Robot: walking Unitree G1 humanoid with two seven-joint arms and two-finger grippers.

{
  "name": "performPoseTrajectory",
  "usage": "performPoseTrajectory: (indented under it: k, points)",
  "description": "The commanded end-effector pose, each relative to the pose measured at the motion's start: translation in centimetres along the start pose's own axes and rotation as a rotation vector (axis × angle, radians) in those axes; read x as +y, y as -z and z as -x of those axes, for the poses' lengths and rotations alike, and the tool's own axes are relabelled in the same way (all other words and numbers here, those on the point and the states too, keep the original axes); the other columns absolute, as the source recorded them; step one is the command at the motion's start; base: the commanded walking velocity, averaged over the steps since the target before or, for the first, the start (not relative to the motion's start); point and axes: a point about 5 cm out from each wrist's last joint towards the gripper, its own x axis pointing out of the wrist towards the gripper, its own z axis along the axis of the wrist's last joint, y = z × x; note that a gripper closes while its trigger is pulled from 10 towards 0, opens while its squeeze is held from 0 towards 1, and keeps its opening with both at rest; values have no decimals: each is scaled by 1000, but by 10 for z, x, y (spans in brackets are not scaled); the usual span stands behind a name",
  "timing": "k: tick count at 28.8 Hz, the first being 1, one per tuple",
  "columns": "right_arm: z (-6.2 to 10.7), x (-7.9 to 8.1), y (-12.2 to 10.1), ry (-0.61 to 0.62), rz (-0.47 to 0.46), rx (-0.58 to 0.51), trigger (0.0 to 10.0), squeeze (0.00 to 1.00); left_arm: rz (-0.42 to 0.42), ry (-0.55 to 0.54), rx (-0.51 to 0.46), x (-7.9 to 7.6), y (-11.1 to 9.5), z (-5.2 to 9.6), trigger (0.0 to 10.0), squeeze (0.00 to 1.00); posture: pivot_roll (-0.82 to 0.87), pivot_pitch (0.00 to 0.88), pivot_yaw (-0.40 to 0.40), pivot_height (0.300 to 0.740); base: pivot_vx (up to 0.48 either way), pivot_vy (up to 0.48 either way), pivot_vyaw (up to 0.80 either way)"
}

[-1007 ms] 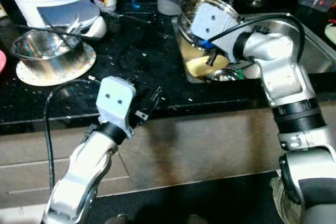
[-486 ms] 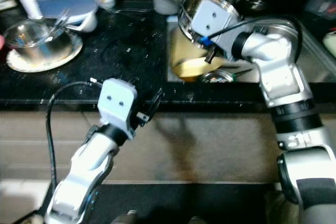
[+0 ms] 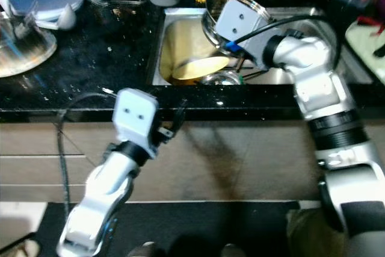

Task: Kitchen organization

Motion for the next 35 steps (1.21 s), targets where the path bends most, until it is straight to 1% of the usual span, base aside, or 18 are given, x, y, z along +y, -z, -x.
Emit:
performPoseTrajectory:
  k: [1, 4, 11, 14, 15, 17, 20, 25, 35]
  points:
    - [0, -4, -7, 21, 13, -28, 10000, 0, -13, -13, 21, 2, 4, 1, 10000, 0, 4, 58, -53, 740, 0, 0, 0]
    - [-1, -3, -6, 23, 11, -25, 10000, 0, -12, -14, 23, 2, 4, 1, 10000, 0, 5, 57, -53, 740, 0, 0, 0]
    - [-4, 1, -4, 19, 9, -4, 10000, 0, -34, -38, 30, 10, 5, 2, 10000, 0, 8, 56, -54, 740, 0, 0, 0]
    - [-4, 1, -3, 19, 13, 5, 10000, 0, -55, -75, 21, 20, 3, 2, 10000, 0, 10, 52, -55, 740, 0, 0, 0]
    - [-4, 1, -3, 19, 13, 5, 10000, 0, -55, -75, 21, 20, 3, 2, 10000, 0, 10, 52, -55, 740, 0, 0, 0]
    - [-4, 0, -2, 18, 17, 14, 10000, 0, -74, -97, 17, 28, 1, 1, 10000, 0, 14, 49, -56, 740, 0, 0, 0]
    - [-5, 1, -1, 11, 21, 24, 10000, 0, -95, -116, 11, 35, -1, 1, 10000, 0, 13, 46, -55, 740, 0, 0, 0]
    - [-4, 1, 1, 6, 27, 35, 10000, 0, -106, -126, 4, 39, -3, 0, 10000, 0, 12, 43, -53, 740, 0, 0, 0]
    - [-4, 1, 3, -2, 32, 49, 10000, 0, -117, -133, -4, 42, -5, 0, 10000, 0, 14, 44, -54, 740, 262, 0, 0]
